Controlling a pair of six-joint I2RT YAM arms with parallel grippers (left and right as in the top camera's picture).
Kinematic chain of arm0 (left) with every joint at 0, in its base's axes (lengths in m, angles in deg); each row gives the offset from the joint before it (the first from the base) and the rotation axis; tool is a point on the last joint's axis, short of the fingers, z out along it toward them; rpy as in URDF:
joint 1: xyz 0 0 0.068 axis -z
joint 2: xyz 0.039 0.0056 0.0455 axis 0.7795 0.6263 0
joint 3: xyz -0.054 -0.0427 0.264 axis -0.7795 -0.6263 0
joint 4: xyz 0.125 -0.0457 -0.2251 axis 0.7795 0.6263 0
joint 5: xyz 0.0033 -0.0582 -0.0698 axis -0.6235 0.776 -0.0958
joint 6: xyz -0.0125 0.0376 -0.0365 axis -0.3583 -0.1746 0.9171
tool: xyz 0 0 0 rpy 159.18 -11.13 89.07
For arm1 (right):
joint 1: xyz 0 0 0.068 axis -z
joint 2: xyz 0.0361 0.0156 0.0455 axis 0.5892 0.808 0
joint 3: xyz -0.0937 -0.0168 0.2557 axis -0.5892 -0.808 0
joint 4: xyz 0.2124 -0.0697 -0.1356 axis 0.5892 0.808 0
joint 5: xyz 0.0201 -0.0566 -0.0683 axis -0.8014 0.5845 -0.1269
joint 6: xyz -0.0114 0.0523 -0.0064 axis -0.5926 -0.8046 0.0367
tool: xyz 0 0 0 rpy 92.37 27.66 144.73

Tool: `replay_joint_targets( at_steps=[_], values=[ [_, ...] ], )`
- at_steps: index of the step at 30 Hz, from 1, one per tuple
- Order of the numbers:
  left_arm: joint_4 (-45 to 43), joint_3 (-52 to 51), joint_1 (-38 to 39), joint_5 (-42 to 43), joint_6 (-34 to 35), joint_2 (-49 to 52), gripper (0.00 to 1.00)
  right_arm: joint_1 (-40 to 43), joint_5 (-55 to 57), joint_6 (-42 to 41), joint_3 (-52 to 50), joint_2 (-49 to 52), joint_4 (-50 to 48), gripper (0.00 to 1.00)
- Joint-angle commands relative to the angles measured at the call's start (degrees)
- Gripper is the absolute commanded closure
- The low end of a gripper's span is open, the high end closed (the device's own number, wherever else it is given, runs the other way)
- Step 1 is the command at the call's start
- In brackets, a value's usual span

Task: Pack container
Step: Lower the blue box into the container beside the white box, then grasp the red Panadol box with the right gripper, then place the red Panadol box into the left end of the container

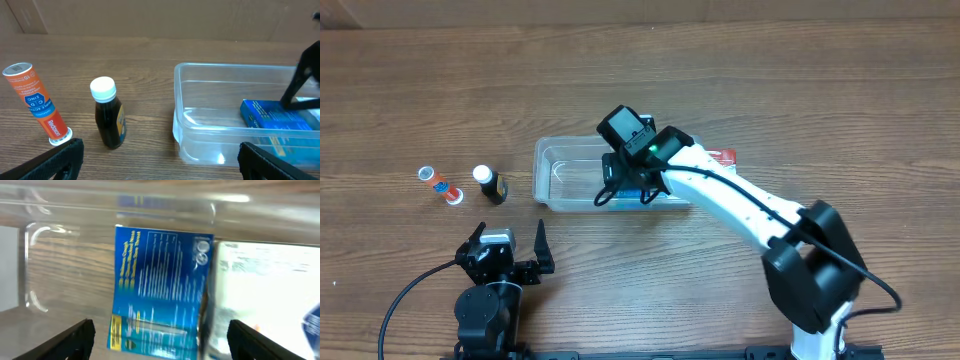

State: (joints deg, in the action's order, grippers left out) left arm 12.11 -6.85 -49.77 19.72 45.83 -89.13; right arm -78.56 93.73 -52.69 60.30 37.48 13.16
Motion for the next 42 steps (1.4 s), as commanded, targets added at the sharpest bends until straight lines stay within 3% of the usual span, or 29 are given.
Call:
replay_joint_targets(
  at_steps=[1,4,8,12,15,19,30,32,34,39,42],
  values=[
    [-0.24,-0.22,-0.20,0.44,0.44,-0.48,0.00,1.75,4.04,1.27,2.75,-10.27,3.10,0.07],
    [-0.24,-0.22,-0.20,0.42,0.44,-0.48,0.00,10.03,4.59,2.08,2.75,-15.80,10.08,0.00],
    [-0.24,-0.22,-0.20,0.44,0.42,-0.48,0.00,23.93,2.38,10.12,0.74,-14.58,13.77,0.01],
    [-0.24,-0.22,-0.20,0.44,0.44,-0.50,0.00,30.91,-7.43,15.26,-4.98,-10.49,11.54,0.07],
    [-0.22,-0.22,-0.22,0.44,0.44,-0.50,0.00,30.18,-11.74,20.44,-8.41,-6.54,7.96,0.11],
    [-0.24,-0.22,-0.20,0.44,0.44,-0.48,0.00,28.39,-11.54,20.41,-8.74,-4.31,7.23,0.03],
    [-0.24,-0.22,-0.20,0.42,0.42,-0.48,0.00,26.01,-7.26,24.22,-8.74,5.62,3.78,0.00],
    [-0.24,-0.22,-0.20,0.42,0.44,-0.48,0.00,27.41,-6.78,23.32,-8.72,6.19,3.41,0.07],
    [-0.24,-0.22,-0.20,0.44,0.44,-0.48,0.00,28.74,-6.32,23.32,-8.04,6.10,4.50,0.23],
    [-0.24,-0.22,-0.20,0.44,0.44,-0.48,0.00,28.04,-4.81,23.32,1.16,1.25,17.18,0.27],
    [-0.24,-0.22,-0.20,0.44,0.44,-0.48,0.00,22.62,-5.31,19.61,5.68,-5.97,23.08,0.28]
  ],
)
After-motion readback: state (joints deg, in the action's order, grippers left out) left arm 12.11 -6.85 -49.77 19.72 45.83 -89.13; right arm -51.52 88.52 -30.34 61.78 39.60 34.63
